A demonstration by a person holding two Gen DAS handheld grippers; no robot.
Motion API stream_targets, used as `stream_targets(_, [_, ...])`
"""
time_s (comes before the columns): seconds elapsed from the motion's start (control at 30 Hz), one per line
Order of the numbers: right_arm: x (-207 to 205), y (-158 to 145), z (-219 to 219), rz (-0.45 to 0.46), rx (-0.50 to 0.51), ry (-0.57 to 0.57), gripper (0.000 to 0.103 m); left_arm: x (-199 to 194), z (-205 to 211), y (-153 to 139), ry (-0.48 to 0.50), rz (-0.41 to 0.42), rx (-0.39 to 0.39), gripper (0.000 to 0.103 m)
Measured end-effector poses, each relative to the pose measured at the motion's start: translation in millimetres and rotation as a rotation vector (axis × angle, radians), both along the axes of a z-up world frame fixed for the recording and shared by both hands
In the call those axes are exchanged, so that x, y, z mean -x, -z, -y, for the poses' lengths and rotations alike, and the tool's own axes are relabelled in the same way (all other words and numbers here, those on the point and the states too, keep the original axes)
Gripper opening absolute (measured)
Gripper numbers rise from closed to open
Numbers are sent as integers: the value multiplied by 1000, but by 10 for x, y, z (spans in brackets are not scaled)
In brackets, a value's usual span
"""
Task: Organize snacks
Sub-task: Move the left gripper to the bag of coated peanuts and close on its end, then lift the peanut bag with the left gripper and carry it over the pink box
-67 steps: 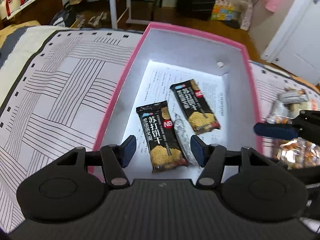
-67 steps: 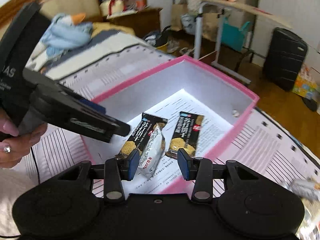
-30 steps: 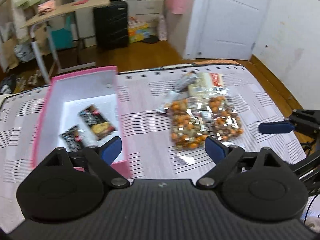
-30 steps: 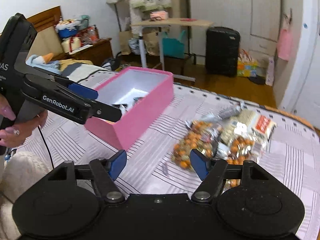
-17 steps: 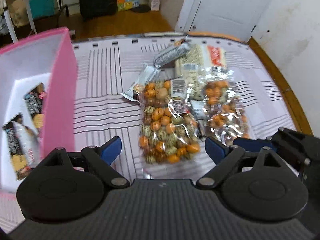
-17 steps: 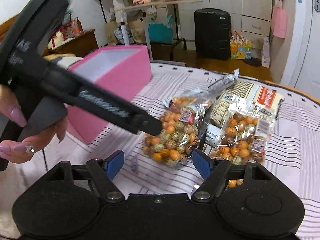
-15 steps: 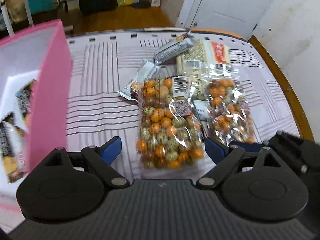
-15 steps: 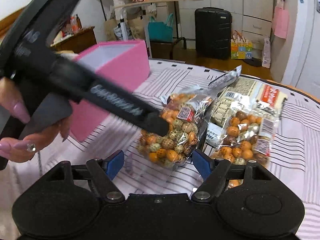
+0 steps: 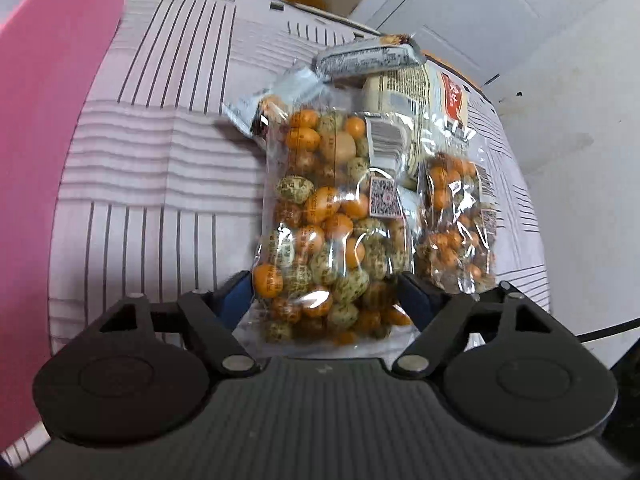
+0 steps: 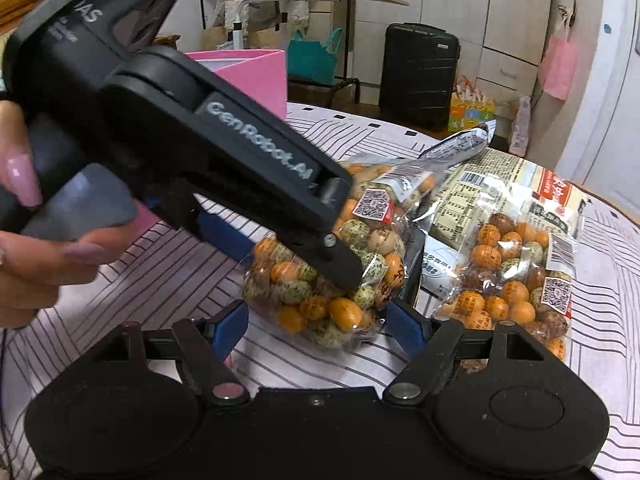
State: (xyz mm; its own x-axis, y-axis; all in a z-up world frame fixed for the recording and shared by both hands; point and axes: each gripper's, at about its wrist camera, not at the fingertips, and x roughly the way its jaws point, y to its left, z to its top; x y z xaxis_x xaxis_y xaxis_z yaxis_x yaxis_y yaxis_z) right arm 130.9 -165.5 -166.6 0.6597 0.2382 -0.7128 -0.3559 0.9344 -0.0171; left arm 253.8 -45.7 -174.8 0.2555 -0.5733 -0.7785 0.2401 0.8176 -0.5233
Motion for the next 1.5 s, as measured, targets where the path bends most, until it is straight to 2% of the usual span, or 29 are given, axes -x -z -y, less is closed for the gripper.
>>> stream_targets(0.17, [15, 20, -13, -9, 0, 48, 89, 80, 2, -49, 39, 4, -2, 64])
stream_targets(0.37, [39, 165, -200, 33, 65, 52, 103, 145, -1, -29, 23, 32, -1, 64])
stream_targets(0.47, [68, 250, -306, 82, 121, 81, 103, 189, 15, -10, 17, 51, -3, 64])
stream_targets(0.63, [68, 248, -319, 90, 93, 134, 103, 205, 5, 12, 2, 61, 9, 65])
stream_targets(0.8, [81, 214, -301, 91, 70, 136, 101, 230, 34, -16, 36, 87, -22, 59])
stream_targets(0.93, [82, 173, -261, 85, 50, 133, 98, 281, 85, -57, 57, 112, -55, 59])
stream_targets(1.1, [60, 139, -216, 77, 33, 135, 95, 339, 119, -108, 66, 105, -80, 59])
stream_targets(1.27, [116, -1, -204, 49, 2, 146, 93, 454, 159, -226, 100, 113, -120, 59])
stream_targets(1.5, [312, -241, -255, 54, 36, 122, 93, 645, 155, -466, 140, 102, -169, 59])
